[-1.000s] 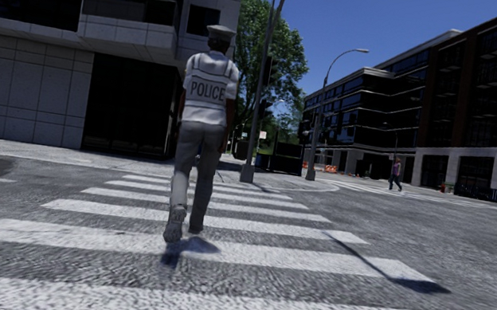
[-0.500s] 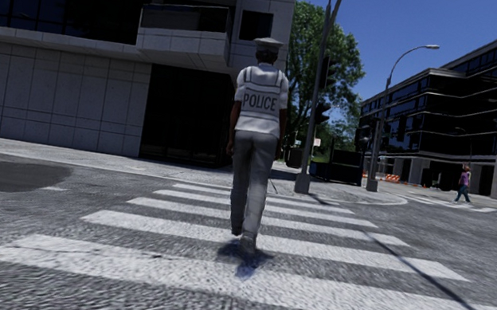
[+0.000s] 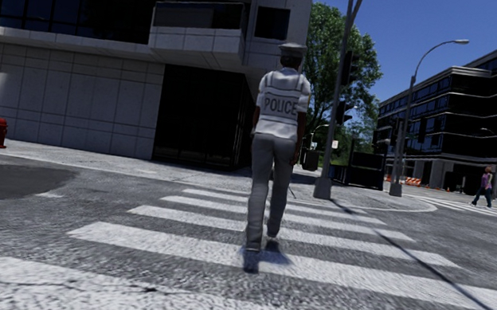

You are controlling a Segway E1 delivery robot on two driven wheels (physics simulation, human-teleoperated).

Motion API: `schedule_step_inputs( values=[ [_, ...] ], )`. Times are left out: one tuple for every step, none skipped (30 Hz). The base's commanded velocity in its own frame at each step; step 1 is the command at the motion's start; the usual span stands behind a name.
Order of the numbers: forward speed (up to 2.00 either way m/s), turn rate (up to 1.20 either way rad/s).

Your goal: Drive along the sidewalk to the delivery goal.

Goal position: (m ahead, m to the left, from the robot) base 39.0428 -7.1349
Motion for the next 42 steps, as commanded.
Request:
schedule_step_inputs(
  values=[
    [1.02,0.0],
    [1.03,0.0],
    [1.04,0.0],
    [1.04,0.0],
    [1.06,0.0],
    [1.07,0.0],
    [1.07,0.0],
    [1.07,0.0],
    [1.07,0.0],
    [1.07,0.0],
    [1.07,0.0],
    [1.07,0.0],
    [1.07,0.0],
    [1.07,0.0],
    [1.07,0.0],
    [1.07,0.0],
    [1.07,0.0],
    [1.07,0.0],
    [1.07,0.0],
    [1.07,0.0],
    [1.07,0.0],
    [1.07,0.0],
    [1.04,-0.04],
    [0.9,-0.46],
    [0.9,-0.46],
    [0.85,-0.53],
    [0.85,-0.56],
    [0.85,-0.56],
    [0.86,-0.6],
    [0.87,-0.61],
    [0.87,-0.56],
    [0.87,-0.56],
    [0.88,-0.09],
    [0.91,0.0],
    [0.91,0.0],
    [0.92,0.0],
    [0.93,0.0],
    [0.94,0.0],
    [0.94,0.0],
    [0.94,0.0],
    [1.01,0.0],
    [1.1,0.0]
  ],
)
